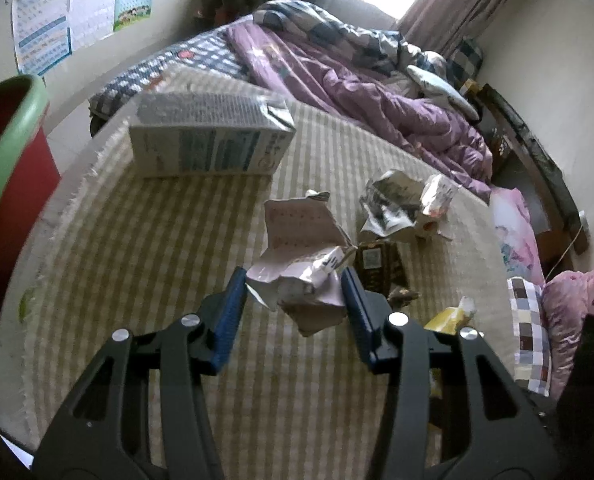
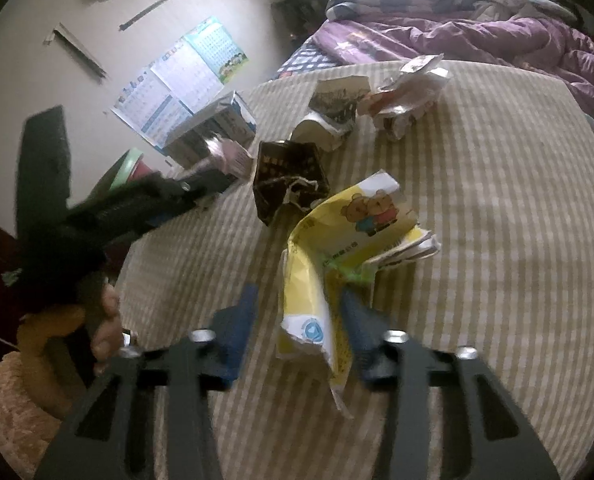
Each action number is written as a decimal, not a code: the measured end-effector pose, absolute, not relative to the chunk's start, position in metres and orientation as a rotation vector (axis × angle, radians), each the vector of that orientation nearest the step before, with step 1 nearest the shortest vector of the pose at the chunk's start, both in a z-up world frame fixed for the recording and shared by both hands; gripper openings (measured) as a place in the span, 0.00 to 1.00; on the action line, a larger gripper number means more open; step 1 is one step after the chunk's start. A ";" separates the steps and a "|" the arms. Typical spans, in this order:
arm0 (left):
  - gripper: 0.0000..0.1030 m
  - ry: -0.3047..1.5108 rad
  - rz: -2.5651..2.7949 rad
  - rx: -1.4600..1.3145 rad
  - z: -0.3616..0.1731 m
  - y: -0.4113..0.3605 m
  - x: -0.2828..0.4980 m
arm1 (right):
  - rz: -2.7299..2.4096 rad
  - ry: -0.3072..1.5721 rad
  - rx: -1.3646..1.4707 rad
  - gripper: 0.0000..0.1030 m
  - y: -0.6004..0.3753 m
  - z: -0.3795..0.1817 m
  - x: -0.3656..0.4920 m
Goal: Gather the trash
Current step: 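Lift the torn paper and yellow bag and carry both toward the red bucket, then open both grippers over the red bucket to drop the paper and bag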
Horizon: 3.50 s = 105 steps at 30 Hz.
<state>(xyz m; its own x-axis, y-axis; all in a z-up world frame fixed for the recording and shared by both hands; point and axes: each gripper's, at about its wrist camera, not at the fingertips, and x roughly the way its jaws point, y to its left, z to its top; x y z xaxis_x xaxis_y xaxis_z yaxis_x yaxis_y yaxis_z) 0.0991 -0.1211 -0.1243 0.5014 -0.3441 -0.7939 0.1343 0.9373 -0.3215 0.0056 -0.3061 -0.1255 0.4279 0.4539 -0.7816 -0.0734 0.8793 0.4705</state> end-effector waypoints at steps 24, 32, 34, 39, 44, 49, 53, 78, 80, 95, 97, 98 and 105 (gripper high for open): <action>0.45 0.856 -0.299 -0.274 -0.072 -0.077 0.072 | 0.308 0.922 0.344 0.24 -0.272 -0.075 0.010; 0.45 0.786 -0.256 -0.270 -0.047 -0.029 0.073 | 0.330 0.848 0.302 0.24 -0.234 -0.046 0.020; 0.45 0.779 -0.243 -0.273 -0.044 -0.016 0.074 | 0.343 0.837 0.295 0.24 -0.223 -0.042 0.023; 0.45 0.762 -0.200 -0.269 -0.040 0.023 0.073 | 0.385 0.823 0.277 0.24 -0.188 -0.033 0.035; 0.45 0.755 -0.155 -0.274 -0.038 0.060 0.071 | 0.423 0.810 0.256 0.24 -0.154 -0.026 0.044; 0.45 0.749 -0.115 -0.274 -0.040 0.089 0.072 | 0.457 0.793 0.231 0.25 -0.120 -0.017 0.050; 0.45 0.744 -0.093 -0.259 -0.041 0.106 0.071 | 0.485 0.782 0.216 0.25 -0.095 -0.011 0.056; 0.45 0.802 -0.077 -0.233 -0.061 0.167 0.083 | 0.579 0.821 0.168 0.25 -0.007 -0.023 0.080; 0.45 0.807 -0.078 -0.230 -0.062 0.169 0.084 | 0.583 0.825 0.165 0.25 -0.004 -0.024 0.082; 0.45 0.836 -0.091 -0.220 -0.073 0.177 0.093 | 0.577 0.855 0.167 0.23 0.013 -0.029 0.083; 0.45 0.838 -0.094 -0.220 -0.074 0.178 0.093 | 0.574 0.857 0.163 0.21 0.015 -0.028 0.083; 0.45 0.839 -0.095 -0.219 -0.075 0.177 0.094 | 0.573 0.860 0.163 0.19 0.015 -0.028 0.084; 0.45 0.842 -0.098 -0.217 -0.076 0.178 0.095 | 0.569 0.855 0.178 0.21 0.013 -0.026 0.084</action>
<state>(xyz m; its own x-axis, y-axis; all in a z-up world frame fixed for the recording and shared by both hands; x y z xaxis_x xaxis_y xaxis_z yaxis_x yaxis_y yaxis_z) 0.0949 0.1776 -0.0758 0.6628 -0.1721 -0.7288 0.0004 0.9733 -0.2295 0.0839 0.0128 -0.0259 0.5189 0.5411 -0.6618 -0.4020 0.8377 0.3698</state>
